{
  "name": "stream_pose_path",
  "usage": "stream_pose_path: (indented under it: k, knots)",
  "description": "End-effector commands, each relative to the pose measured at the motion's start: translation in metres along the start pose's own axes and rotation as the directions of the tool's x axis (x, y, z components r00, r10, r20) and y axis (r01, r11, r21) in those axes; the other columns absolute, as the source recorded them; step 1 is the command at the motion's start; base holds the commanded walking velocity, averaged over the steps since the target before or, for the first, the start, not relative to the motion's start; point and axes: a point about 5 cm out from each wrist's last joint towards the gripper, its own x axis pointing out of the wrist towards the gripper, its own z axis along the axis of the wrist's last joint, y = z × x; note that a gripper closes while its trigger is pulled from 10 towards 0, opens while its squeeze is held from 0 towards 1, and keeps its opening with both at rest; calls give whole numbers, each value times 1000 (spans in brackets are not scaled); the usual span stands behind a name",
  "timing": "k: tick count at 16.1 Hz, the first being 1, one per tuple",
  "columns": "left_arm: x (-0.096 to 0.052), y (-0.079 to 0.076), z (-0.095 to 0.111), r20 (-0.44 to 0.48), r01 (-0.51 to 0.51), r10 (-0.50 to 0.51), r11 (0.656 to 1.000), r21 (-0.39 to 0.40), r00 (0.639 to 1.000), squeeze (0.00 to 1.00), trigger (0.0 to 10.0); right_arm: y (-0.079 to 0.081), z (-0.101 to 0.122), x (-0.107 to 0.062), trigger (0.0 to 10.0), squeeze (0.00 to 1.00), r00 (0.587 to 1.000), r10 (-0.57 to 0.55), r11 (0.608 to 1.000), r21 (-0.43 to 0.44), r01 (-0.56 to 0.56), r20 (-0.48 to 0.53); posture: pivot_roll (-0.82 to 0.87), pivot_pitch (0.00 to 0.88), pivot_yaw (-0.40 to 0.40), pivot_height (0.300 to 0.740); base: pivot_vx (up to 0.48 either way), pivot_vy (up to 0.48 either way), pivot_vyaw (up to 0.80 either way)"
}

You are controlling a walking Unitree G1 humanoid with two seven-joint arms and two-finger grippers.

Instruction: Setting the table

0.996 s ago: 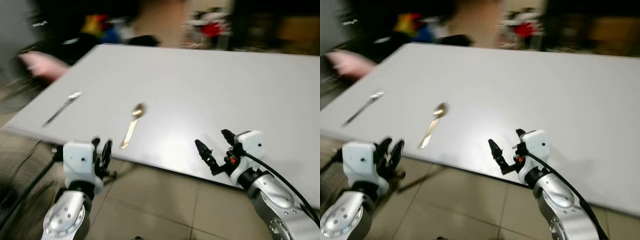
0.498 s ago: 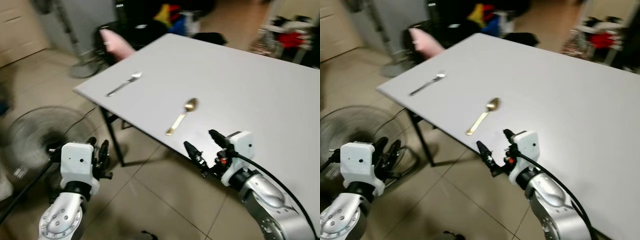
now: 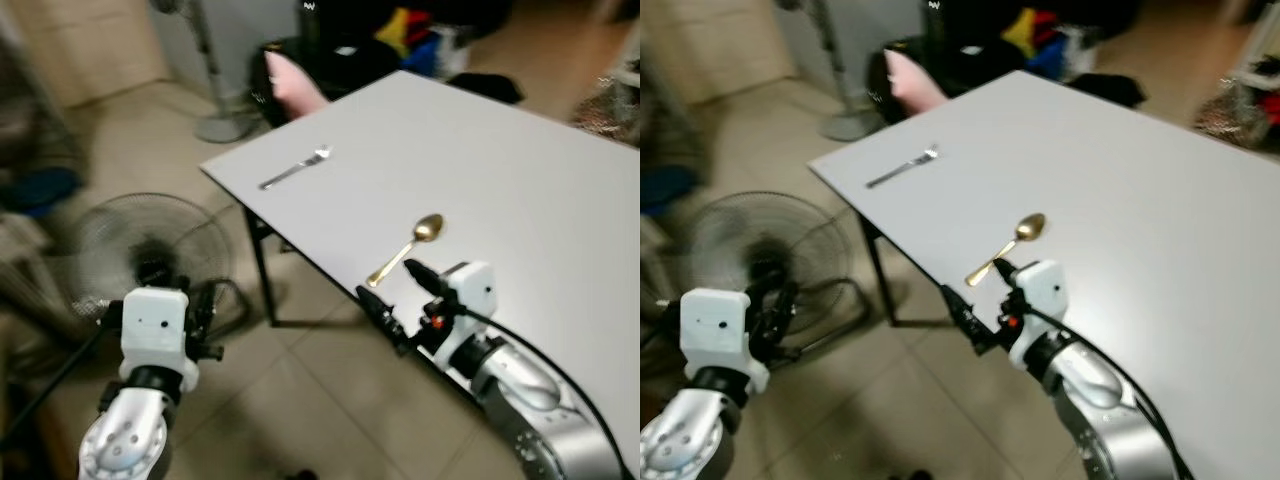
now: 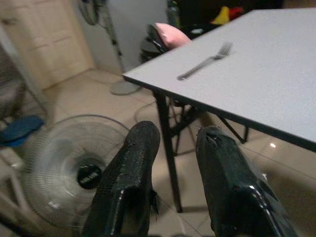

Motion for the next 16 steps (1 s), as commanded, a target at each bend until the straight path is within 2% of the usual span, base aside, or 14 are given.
stream_pose_path:
  k: [1, 3, 9, 10, 12, 13, 14, 15, 16]
  knots:
    - [-1, 7, 4, 18, -31, 31, 1000, 2, 999, 0, 10000, 1, 1, 4, 10000, 1000, 1000, 14, 1000, 5, -14, 12, -27, 0, 68, 740, 0, 0, 800]
    - [0, 8, 6, 23, -37, 37, 999, 4, 999, 0, 10000, 1, 2, 5, 10000, 1000, 1000, 15, 1000, 5, -15, 16, -26, 0, 67, 740, 0, 0, 800]
    - [2, 11, 8, 29, -50, 51, 999, -11, 998, 0, 10000, 0, 0, 5, 10000, 1000, 1000, -11, 1000, 30, 11, 18, -25, 0, 71, 740, 0, 331, 796]
    - [4, 12, 10, 33, -44, 44, 999, 7, 998, 0, 10000, 0, 0, 5, 10000, 1000, 999, -29, 999, 43, 28, 22, -24, 0, 73, 740, 0, 345, 794]
    - [6, 13, 13, 43, -26, 24, 998, 50, 999, 0, 10000, -5, -2, 6, 10000, 1000, 993, -115, 989, 95, 113, 24, -22, 0, 74, 740, 0, 347, 0]
    - [8, 14, 16, 50, -26, 23, 998, 57, 998, 0, 10000, -7, -3, 6, 10000, 812, 992, -125, 987, 102, 122, 22, -22, 0, 78, 740, 0, 341, 0]
    - [7, 15, 16, 52, -28, 25, 998, 57, 998, 0, 10000, -7, -3, 6, 10000, 467, 992, -121, 987, 107, 118, 20, -25, 0, 80, 740, 0, 334, 0]
    - [7, 15, 17, 51, -29, 26, 998, 58, 998, 0, 10000, -7, -2, 7, 10000, 255, 993, -118, 987, 110, 116, 18, -24, 0, 79, 740, 0, 337, 0]
    - [7, 15, 16, 49, -29, 26, 998, 57, 998, 0, 10000, -7, -1, 7, 10000, 231, 993, -115, 987, 111, 113, 18, -23, 0, 78, 740, 0, 337, 0]
